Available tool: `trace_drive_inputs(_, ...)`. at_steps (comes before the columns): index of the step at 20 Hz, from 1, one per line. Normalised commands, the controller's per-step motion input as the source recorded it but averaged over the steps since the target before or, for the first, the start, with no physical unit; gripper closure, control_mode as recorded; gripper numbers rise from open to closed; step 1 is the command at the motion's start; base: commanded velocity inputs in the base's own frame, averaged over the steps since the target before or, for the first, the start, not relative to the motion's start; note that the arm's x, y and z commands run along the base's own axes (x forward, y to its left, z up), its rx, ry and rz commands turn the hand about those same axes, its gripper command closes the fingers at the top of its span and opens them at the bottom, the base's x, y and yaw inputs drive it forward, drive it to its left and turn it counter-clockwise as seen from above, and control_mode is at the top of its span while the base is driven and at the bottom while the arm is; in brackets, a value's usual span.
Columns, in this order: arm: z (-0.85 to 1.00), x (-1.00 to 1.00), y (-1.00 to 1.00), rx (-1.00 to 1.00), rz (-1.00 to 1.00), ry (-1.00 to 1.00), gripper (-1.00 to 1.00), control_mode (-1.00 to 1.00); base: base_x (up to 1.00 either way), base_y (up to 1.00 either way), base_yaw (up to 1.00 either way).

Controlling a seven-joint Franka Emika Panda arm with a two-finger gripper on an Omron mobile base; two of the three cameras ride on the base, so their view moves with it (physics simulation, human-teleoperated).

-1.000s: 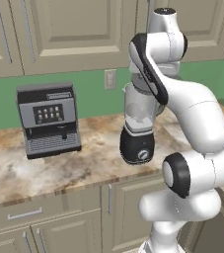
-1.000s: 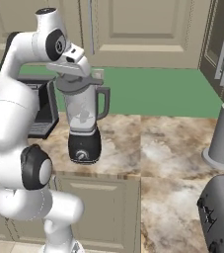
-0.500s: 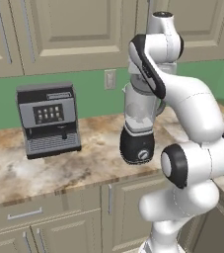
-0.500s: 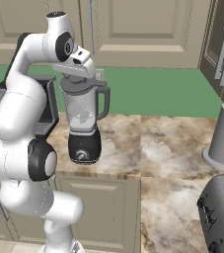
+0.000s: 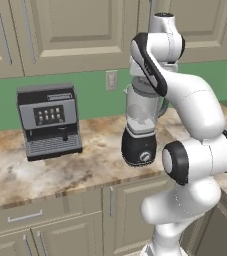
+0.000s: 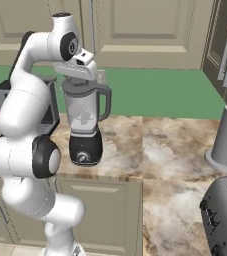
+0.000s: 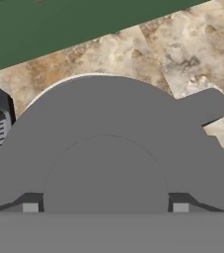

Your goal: Grab the garlic and onion from the fridge, place them in the blender, close the lid, and turn on the blender to create a marinade.

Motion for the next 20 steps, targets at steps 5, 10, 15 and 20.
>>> trace_drive_inputs(5, -0.20, 0.19, 0.10, 0.00, 0.00, 0.02, 1.00, -1.00, 0.00, 0.00, 0.00)
trace_drive_inputs(10, -0.10, 0.46, 0.05, 0.00, 0.00, -0.01, 1.00, -1.00, 0.00, 0.00, 0.00)
trace_drive_inputs(15, 0.00, 0.22, 0.03, 0.00, -0.01, -0.05, 1.00, -1.00, 0.00, 0.00, 0.00)
trace_drive_inputs(20, -0.17, 0.14, 0.06, 0.00, -0.01, -0.04, 1.00, -1.00, 0.00, 0.00, 0.00)
